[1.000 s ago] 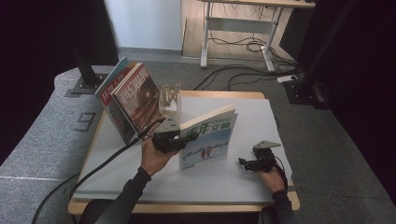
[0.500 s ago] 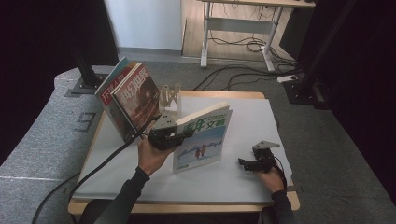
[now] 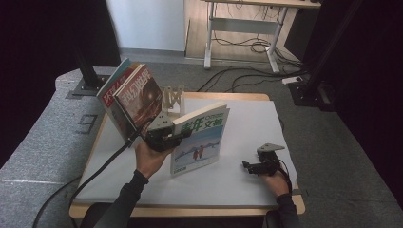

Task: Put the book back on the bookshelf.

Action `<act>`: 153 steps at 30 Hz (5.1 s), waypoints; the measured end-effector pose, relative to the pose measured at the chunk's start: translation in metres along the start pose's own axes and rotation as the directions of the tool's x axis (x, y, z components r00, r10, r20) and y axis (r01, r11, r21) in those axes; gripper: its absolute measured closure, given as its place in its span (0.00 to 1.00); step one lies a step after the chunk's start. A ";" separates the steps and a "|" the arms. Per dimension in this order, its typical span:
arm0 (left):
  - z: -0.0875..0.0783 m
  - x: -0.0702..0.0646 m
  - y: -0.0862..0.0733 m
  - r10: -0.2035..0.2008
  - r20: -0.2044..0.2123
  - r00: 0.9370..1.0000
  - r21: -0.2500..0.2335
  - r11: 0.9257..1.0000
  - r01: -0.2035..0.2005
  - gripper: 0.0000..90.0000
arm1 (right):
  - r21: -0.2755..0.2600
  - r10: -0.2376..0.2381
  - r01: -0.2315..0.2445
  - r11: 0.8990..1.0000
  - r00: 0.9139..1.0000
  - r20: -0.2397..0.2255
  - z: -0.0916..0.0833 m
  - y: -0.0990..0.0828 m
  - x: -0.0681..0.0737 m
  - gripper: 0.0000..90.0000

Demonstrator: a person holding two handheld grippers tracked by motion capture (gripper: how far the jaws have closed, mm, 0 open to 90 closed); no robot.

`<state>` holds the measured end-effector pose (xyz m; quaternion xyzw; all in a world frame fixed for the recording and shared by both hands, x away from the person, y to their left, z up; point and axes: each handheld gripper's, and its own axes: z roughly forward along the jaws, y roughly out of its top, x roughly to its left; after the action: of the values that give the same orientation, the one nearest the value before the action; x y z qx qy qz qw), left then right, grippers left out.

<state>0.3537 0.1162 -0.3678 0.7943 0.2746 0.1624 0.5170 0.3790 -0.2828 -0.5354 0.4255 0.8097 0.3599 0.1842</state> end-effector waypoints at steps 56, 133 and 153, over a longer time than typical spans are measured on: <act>-0.067 0.054 0.004 -0.118 -0.200 0.973 -0.067 0.992 0.107 0.83 | 0.001 0.004 -0.004 1.000 1.000 -0.002 0.000 0.000 0.000 0.15; 0.003 0.061 -0.001 -0.147 -0.350 0.925 -0.167 0.982 0.093 0.82 | 0.001 0.004 -0.004 1.000 1.000 -0.003 0.000 0.000 0.000 0.15; -0.003 0.037 -0.017 -0.112 -0.344 0.932 -0.164 0.985 0.058 0.78 | 0.000 0.004 -0.004 1.000 1.000 -0.003 0.000 0.000 0.000 0.15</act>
<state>0.3773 0.1463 -0.3833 0.6982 0.3839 0.2997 0.5247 0.3792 -0.2830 -0.5355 0.4265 0.8092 0.3607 0.1824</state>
